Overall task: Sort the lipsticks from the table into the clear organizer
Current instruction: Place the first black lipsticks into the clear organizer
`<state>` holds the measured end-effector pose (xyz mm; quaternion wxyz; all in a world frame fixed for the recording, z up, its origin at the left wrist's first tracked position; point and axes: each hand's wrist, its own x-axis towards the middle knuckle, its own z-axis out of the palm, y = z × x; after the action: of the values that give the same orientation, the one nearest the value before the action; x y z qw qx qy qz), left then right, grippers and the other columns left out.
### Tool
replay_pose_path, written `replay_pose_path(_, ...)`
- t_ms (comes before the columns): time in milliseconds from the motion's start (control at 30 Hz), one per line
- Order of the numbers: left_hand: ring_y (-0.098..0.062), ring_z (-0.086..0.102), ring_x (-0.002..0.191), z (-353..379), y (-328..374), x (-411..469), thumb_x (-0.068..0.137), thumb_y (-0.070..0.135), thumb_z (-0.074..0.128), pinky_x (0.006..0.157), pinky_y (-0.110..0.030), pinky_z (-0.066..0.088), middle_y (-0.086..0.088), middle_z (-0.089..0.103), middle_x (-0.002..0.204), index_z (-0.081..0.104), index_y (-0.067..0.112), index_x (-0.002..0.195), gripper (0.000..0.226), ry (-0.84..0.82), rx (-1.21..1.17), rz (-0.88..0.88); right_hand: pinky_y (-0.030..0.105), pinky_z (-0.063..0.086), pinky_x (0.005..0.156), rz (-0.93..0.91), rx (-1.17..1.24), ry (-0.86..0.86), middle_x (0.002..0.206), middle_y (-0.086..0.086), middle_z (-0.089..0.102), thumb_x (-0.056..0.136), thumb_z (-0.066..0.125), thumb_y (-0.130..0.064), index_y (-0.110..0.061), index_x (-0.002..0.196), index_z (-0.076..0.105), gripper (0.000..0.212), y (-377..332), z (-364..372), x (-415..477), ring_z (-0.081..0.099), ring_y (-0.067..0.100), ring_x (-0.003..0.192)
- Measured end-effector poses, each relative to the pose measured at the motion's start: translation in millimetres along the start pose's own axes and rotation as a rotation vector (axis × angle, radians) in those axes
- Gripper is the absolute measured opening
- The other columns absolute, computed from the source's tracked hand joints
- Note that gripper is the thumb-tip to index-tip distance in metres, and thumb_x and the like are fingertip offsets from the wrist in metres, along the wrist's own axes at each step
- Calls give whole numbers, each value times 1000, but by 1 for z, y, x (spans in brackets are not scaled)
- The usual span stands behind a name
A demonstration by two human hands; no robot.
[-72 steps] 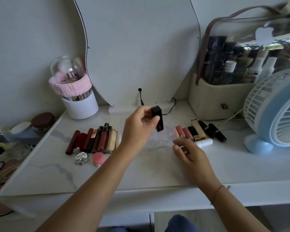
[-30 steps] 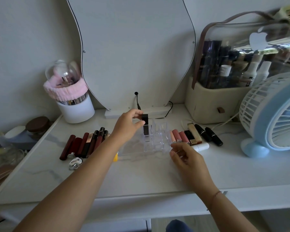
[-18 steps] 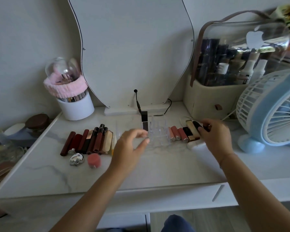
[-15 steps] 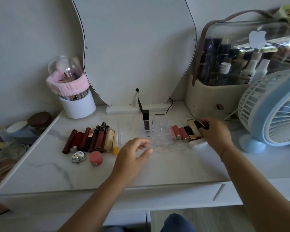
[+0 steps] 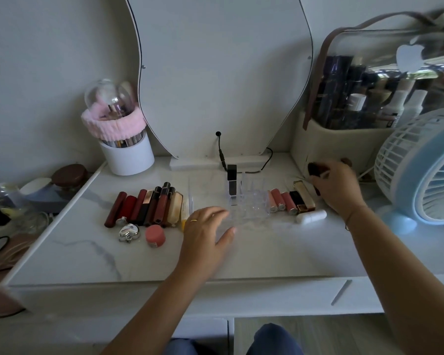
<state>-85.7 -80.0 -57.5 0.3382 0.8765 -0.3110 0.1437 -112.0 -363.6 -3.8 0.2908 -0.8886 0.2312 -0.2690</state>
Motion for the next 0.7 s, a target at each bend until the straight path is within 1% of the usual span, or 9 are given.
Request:
replay_pose_path(67, -17, 49, 115, 1, -1, 0, 86, 32, 63, 100, -34, 35, 5, 59, 119, 64, 17, 116, 33, -3, -3, -1, 12, 39, 58, -44, 111, 42, 96, 4, 65, 86, 61, -13, -10, 119, 60, 33, -19, -1, 2, 55, 9, 72)
replay_pose_path(100, -17, 49, 115, 2, -1, 0, 86, 31, 63, 100, -33, 35, 5, 59, 118, 64, 17, 115, 32, 1, -8, -3, 10, 40, 58, -51, 192, 39, 93, 0, 63, 86, 62, -15, -11, 117, 61, 31, -31, 0, 2, 55, 5, 70)
replay_pose_path(133, -18, 49, 115, 2, -1, 0, 86, 31, 63, 100, -32, 34, 5, 59, 118, 64, 17, 114, 32, 5, -14, -7, 10, 43, 60, -57, 281, 20, 91, -3, 63, 86, 62, -16, -12, 115, 62, 29, -44, 2, 3, 56, 2, 71)
replay_pose_path(167, -18, 49, 115, 2, -1, 0, 86, 30, 63, 100, -30, 33, 5, 59, 118, 65, 17, 114, 31, 10, -19, -12, 14, 47, 65, -67, 362, -13, 90, -4, 64, 86, 63, -16, -13, 112, 63, 27, -55, 6, 3, 58, 3, 74)
replay_pose_path(267, -17, 48, 117, 1, 0, 1, 86, 30, 63, 100, -27, 29, 5, 59, 119, 64, 17, 115, 31, 11, -35, -27, 21, 53, 73, -115, 489, -104, 88, -4, 67, 85, 64, -15, -12, 108, 65, 23, -82, 21, 4, 63, 11, 79)
replay_pose_path(367, -18, 47, 118, 1, -1, 1, 87, 29, 62, 102, -31, 31, 4, 58, 121, 63, 16, 116, 32, 7, -45, -27, 19, 52, 73, -165, 469, -131, 87, -1, 68, 85, 64, -15, -10, 108, 66, 24, -95, 37, 7, 64, 12, 78)
replay_pose_path(500, -18, 45, 119, 1, -1, 0, 88, 29, 60, 104, -35, 32, 5, 58, 122, 62, 16, 117, 32, 8, -54, -35, 14, 48, 73, -205, 373, -178, 90, -4, 65, 85, 64, -15, -8, 113, 64, 28, -97, 52, 9, 62, 8, 78)
replay_pose_path(600, -17, 45, 119, 2, -2, 1, 88, 28, 60, 104, -34, 32, 5, 58, 122, 62, 17, 117, 32, 12, -57, -34, 10, 45, 70, -229, 335, -183, 90, -3, 65, 85, 65, -14, -8, 112, 65, 28, -96, 57, 10, 61, 7, 78)
replay_pose_path(700, -17, 45, 118, 2, -1, 1, 88, 28, 60, 103, -31, 31, 4, 58, 121, 62, 16, 117, 32, 17, -57, -29, 12, 44, 73, -272, 246, -253, 91, 0, 68, 83, 65, -11, -9, 109, 67, 25, -96, 62, 10, 62, 9, 79)
